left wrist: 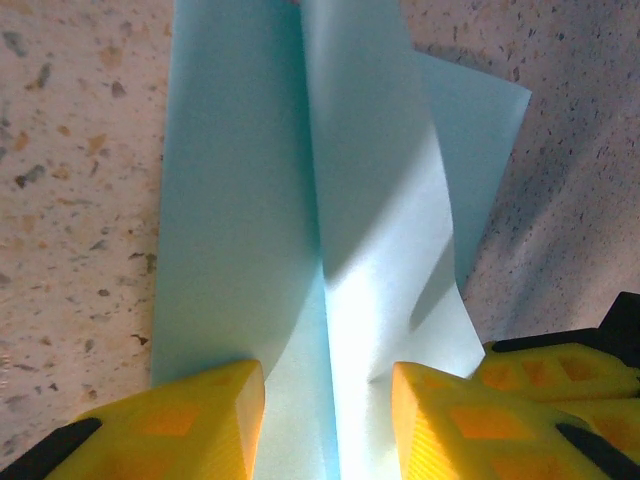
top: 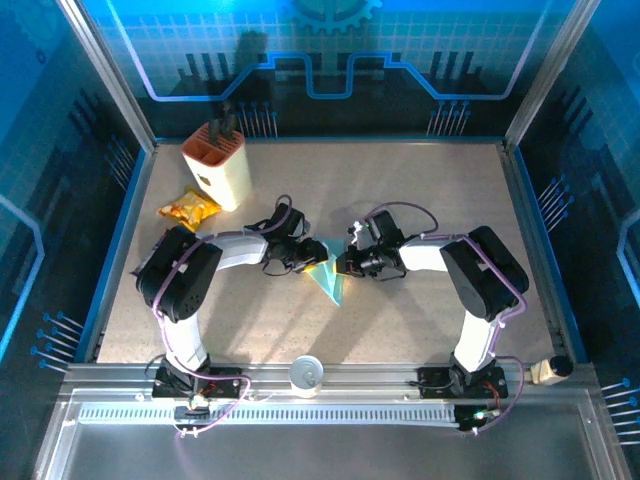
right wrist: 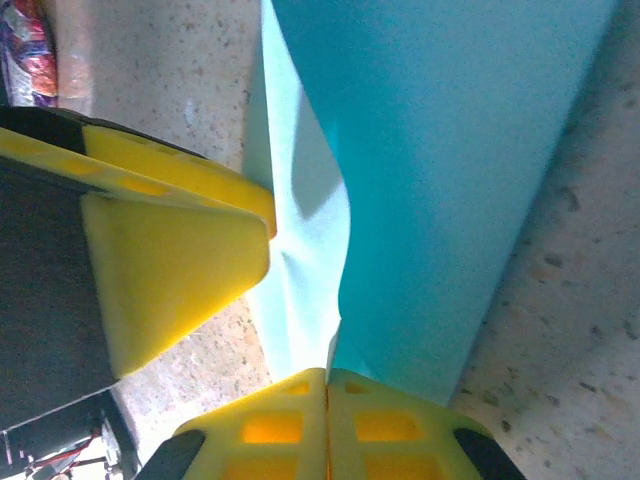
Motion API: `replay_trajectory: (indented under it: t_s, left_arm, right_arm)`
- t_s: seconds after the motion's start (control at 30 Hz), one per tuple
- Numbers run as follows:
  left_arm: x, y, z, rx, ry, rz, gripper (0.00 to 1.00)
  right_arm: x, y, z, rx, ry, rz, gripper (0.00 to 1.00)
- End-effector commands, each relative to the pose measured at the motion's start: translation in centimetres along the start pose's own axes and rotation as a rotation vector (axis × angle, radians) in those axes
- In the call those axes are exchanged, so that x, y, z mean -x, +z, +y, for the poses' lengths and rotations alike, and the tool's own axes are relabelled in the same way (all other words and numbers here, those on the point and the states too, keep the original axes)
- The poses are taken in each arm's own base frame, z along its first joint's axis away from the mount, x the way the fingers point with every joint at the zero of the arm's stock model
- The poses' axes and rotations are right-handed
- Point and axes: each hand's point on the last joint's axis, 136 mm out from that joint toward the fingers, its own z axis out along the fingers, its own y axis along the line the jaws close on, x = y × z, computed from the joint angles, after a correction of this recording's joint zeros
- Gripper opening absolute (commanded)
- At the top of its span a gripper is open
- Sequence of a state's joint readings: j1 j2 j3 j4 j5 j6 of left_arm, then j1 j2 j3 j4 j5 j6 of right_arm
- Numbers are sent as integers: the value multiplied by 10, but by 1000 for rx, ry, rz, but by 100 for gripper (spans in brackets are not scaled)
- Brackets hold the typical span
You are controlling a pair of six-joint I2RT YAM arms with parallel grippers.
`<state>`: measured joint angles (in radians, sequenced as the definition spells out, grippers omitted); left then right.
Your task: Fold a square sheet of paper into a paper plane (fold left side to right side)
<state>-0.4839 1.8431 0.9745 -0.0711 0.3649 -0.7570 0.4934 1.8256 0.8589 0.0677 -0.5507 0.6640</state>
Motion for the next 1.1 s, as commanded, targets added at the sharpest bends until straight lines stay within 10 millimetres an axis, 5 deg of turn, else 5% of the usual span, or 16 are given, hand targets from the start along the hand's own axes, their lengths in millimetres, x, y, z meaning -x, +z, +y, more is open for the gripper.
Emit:
replay_trajectory:
  t_s: [0.0,1.07]
  left_arm:
    - [-5,5,9,49,6,21,41]
    - [-6,6,10,51,5,25,41]
  right_arm:
    - [3,-10,-4,-51,-15,-9,8]
    - [13,-14,-15,-156,-46,-15,9]
